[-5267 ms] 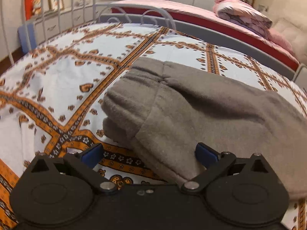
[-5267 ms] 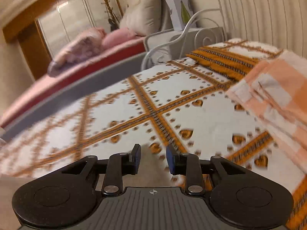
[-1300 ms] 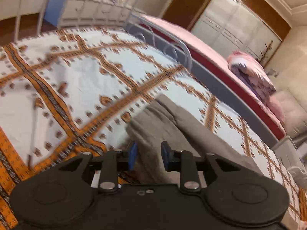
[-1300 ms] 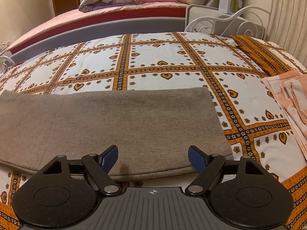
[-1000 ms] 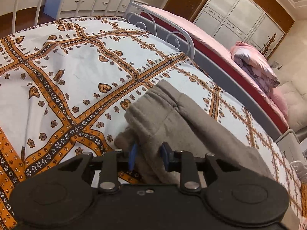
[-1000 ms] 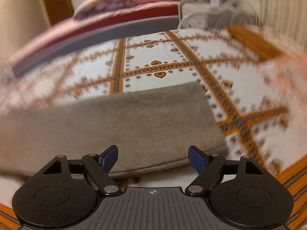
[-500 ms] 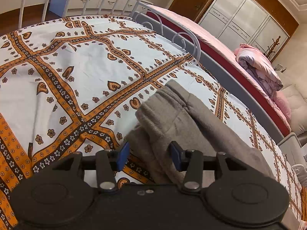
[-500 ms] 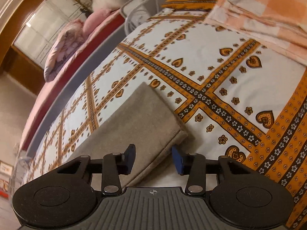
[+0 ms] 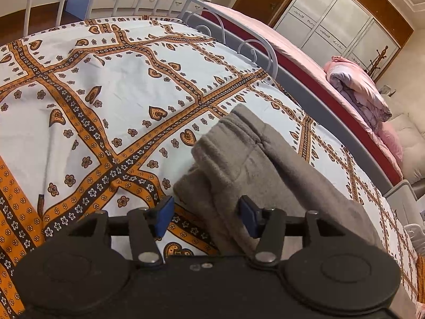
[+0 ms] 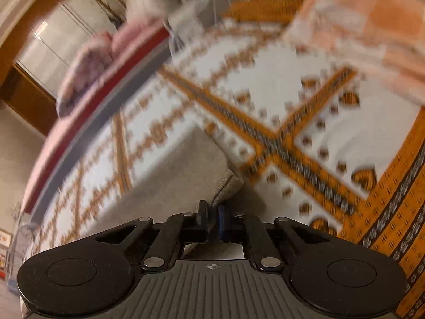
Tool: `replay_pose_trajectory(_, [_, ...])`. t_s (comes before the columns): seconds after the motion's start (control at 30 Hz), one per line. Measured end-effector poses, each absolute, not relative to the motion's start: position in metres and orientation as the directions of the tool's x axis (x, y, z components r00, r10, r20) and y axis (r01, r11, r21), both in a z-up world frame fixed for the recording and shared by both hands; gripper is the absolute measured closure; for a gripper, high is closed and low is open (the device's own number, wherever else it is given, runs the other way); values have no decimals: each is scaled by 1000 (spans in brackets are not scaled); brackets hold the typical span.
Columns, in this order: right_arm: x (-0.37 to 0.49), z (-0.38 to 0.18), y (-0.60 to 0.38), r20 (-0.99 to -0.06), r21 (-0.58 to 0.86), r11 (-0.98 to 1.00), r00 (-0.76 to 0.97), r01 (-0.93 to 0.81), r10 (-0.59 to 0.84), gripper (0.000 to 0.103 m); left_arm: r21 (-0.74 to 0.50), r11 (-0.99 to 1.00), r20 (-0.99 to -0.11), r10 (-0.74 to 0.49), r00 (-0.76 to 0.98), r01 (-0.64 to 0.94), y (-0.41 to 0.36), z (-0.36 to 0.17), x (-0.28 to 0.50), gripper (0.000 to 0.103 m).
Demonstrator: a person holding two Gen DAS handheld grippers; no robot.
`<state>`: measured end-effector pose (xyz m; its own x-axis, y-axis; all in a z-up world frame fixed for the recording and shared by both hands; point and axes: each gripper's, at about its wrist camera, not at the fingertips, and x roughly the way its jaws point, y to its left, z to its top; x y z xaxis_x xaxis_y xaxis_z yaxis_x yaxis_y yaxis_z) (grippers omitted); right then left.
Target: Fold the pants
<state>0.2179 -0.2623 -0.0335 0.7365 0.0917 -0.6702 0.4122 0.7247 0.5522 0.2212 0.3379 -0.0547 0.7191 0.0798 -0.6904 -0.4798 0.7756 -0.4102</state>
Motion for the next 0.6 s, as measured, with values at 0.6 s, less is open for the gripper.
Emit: replay_pose_trajectory(0.6, [226,-49,-259,-738,425,776,675,466,-1,92,-403,785,-681,86,727,-470,342,-50,214,53])
